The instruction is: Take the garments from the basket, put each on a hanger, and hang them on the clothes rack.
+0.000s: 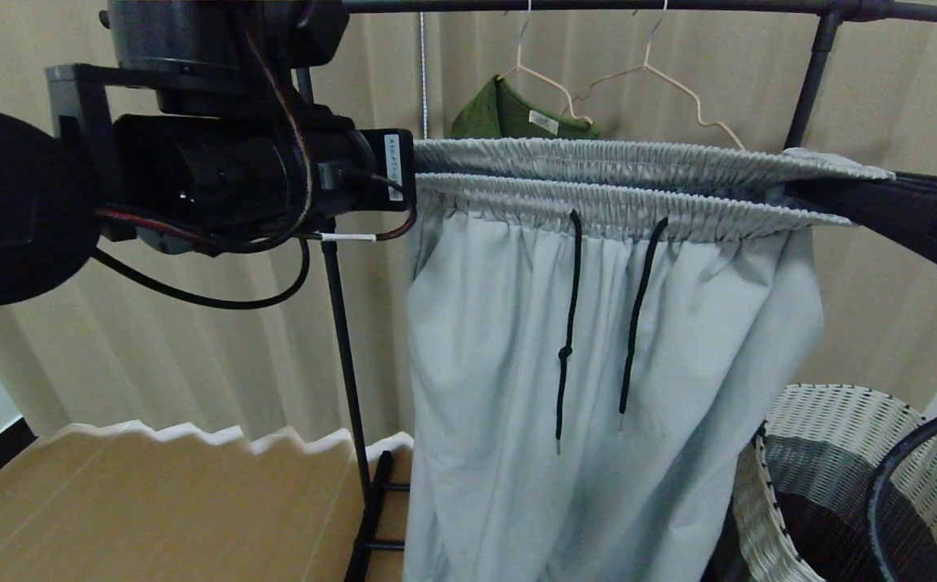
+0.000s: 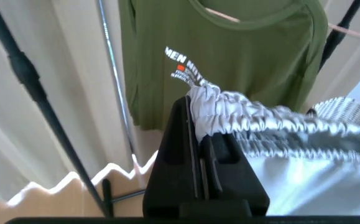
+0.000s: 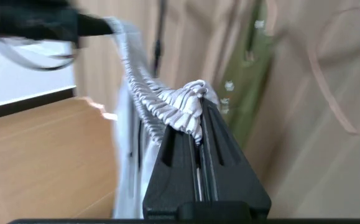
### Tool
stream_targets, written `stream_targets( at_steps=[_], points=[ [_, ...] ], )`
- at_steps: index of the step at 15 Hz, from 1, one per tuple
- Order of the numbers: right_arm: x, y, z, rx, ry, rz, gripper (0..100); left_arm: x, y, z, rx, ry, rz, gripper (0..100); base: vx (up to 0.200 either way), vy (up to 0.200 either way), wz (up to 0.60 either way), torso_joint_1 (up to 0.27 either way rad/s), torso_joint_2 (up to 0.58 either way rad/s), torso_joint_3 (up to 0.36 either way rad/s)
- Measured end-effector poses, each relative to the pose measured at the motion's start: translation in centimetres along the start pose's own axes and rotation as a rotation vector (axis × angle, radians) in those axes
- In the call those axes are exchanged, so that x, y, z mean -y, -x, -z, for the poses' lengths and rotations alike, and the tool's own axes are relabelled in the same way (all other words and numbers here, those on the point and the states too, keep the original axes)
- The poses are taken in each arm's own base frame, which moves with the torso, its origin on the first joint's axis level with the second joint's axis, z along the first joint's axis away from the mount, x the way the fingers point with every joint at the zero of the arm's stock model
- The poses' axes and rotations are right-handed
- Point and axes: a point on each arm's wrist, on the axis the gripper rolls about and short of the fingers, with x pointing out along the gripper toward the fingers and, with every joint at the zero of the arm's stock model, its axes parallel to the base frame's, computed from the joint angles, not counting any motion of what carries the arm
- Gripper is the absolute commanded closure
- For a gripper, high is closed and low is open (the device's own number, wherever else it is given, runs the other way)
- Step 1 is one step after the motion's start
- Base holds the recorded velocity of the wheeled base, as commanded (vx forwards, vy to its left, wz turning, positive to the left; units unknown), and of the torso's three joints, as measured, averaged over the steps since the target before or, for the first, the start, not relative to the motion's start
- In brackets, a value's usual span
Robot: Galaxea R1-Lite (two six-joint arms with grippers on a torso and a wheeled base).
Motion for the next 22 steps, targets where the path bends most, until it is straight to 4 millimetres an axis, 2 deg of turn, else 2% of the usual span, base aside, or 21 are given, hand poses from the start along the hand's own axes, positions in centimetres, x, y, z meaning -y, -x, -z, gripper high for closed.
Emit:
stream_targets(
  at_steps=[3, 6, 10, 13, 17, 19, 22],
  points=[
    [-0.2, 0.1, 0.1, 0.0, 0.003, -0.004, 100, -0.1, -0.8, 0.5, -0.021, 0.01, -0.011, 100, 0.0, 0.0, 0.0, 0.0, 0.0, 0.0],
    [1.3, -0.9, 0.6, -0.021, 0.022, 0.068, 100, -0.9, 0.0, 0.4, -0.04, 0.011, -0.027, 100, 0.0, 0.0, 0.0, 0.0, 0.0, 0.0],
    [3.2, -3.7, 0.8, 0.006, 0.05, 0.129, 100, -1.9, 3.6, -0.3, -0.082, 0.007, 0.022, 100, 0.0, 0.0, 0.0, 0.0, 0.0, 0.0],
    [4.3, -7.2, 0.8, 0.056, 0.062, 0.138, 100, -2.4, 6.7, -0.5, -0.073, 0.01, 0.097, 100, 0.0, 0.0, 0.0, 0.0, 0.0, 0.0],
    [5.5, -11.0, 0.8, 0.088, 0.068, 0.139, 100, -1.7, 10.3, -0.1, -0.059, 0.0, 0.204, 100, 0.0, 0.0, 0.0, 0.0, 0.0, 0.0],
    [5.8, -12.1, 1.4, 0.088, 0.068, 0.142, 100, -1.4, 11.3, 0.0, -0.051, -0.003, 0.233, 100, 0.0, 0.0, 0.0, 0.0, 0.0, 0.0],
    [5.9, -12.3, 1.9, 0.078, 0.065, 0.16, 100, -1.3, 11.5, 0.1, -0.049, -0.001, 0.235, 100, 0.0, 0.0, 0.0, 0.0, 0.0, 0.0]
  ],
)
